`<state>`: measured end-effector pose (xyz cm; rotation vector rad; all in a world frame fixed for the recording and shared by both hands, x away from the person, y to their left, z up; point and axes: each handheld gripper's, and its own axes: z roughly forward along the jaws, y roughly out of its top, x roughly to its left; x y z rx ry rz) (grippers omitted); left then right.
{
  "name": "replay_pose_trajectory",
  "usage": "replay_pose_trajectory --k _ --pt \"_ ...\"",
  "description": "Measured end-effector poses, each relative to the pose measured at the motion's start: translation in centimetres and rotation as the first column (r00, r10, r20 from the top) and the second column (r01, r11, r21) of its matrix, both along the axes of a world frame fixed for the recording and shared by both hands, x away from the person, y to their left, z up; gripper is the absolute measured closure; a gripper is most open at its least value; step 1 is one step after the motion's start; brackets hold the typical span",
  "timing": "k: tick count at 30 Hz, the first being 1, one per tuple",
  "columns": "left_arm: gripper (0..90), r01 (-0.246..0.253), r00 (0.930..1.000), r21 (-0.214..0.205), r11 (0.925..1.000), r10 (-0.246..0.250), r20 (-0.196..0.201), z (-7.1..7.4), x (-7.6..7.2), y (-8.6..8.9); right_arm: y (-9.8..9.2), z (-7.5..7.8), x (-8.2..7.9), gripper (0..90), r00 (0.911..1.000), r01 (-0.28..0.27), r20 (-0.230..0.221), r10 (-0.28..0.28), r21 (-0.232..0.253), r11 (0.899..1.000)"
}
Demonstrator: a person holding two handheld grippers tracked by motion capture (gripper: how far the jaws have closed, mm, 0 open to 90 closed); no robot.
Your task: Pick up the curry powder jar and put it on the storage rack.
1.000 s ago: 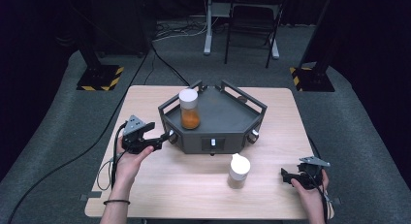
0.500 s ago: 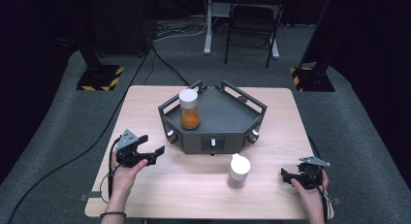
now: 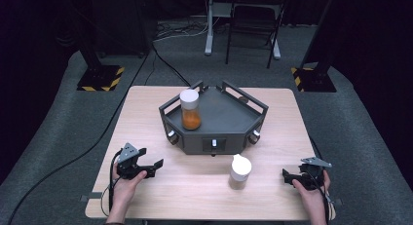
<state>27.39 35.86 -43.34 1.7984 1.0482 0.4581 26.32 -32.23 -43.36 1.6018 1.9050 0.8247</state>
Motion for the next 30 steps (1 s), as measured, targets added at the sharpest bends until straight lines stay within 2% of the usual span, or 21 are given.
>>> replay_pose_trajectory --k 3,8,13,18,22,25,30 --pt "12.9 0.0 0.9998 0.005 1.0 0.0 -0.018 -0.7 0.0 0.2 0.0 0.0 0.0 0.0 1.0 0.0 0.0 0.0 0.0 1.0" --pt "13.4 0.004 0.9992 0.039 0.9992 -0.002 -0.041 -1.0 0.1 0.2 0.0 0.0 0.0 0.0 1.0 0.0 0.0 0.0 0.0 1.0" --pt "13.4 -0.006 0.9973 0.031 0.9995 0.008 -0.073 -1.5 0.3 0.3 0.0 0.0 0.0 0.0 1.0 0.0 0.0 0.0 0.0 1.0" --pt "13.4 -0.007 0.9954 0.056 0.9984 0.012 -0.095 -1.6 0.4 0.1 0.0 0.0 0.0 0.0 1.0 0.0 0.0 0.0 0.0 1.0" --pt "13.4 -0.005 0.9931 0.054 0.9985 0.012 -0.117 -1.8 0.6 0.2 0.0 0.0 0.0 0.0 1.0 0.0 0.0 0.0 0.0 1.0" --pt "13.5 -0.002 0.9906 0.067 0.9978 0.011 -0.136 -1.7 0.7 0.1 0.0 0.0 0.0 0.0 1.0 0.0 0.0 0.0 0.0 1.0" --pt "13.4 -0.006 0.9889 0.092 0.9957 0.019 -0.147 -1.5 0.7 -0.1 0.0 0.0 0.0 0.0 1.0 0.0 0.0 0.0 0.0 1.0"
